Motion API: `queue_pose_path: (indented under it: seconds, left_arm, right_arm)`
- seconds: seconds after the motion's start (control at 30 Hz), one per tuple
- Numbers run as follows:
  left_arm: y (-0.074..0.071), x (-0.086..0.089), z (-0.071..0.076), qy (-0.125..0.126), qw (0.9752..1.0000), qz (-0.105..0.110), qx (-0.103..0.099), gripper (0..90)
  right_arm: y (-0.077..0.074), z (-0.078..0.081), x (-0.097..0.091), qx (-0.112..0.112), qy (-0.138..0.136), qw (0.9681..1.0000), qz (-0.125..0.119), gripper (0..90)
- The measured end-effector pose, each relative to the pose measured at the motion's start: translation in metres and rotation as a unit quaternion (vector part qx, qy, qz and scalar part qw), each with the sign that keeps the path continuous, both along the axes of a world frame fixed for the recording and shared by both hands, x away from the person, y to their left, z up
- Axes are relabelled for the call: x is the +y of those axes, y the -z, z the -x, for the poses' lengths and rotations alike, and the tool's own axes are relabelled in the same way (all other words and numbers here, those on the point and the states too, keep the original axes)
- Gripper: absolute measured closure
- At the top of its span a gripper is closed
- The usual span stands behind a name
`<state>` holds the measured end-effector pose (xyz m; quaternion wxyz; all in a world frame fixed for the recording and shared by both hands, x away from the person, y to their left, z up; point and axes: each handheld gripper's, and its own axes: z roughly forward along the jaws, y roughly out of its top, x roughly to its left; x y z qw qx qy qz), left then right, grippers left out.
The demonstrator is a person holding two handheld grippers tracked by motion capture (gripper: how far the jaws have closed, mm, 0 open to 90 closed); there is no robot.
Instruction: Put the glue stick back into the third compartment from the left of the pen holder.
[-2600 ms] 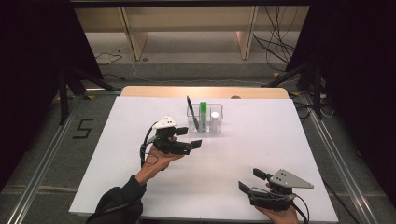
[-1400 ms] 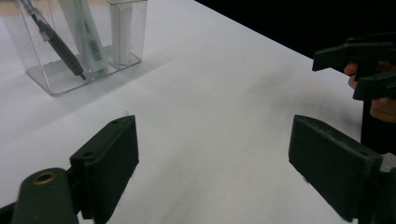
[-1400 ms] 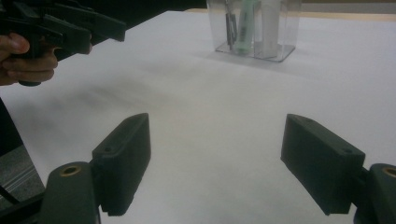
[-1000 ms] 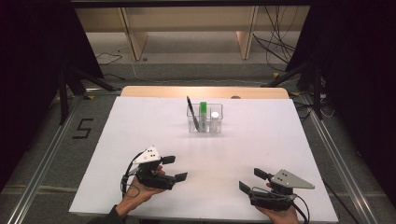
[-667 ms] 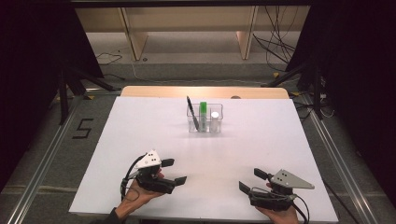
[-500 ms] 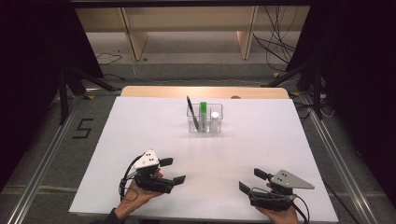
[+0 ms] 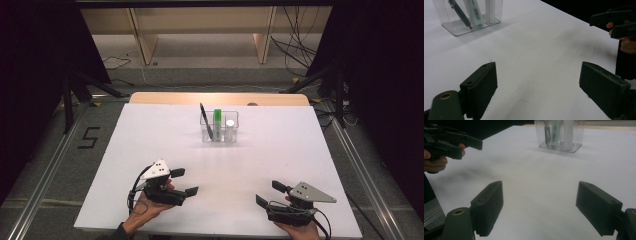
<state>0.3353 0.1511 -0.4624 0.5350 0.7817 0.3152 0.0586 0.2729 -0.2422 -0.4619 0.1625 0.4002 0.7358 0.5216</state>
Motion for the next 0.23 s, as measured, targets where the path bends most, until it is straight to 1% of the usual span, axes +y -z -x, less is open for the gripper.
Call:
queue_pose_path:
  seconds: [0.23]
  left_arm:
    - [-0.0005,0.0001,0.0,0.0,1.0,0.002,-0.002,14.6]
  right_arm:
    - [0.0001,0.0,0.0001,0.0,0.0,1.0,0.001,22.7]
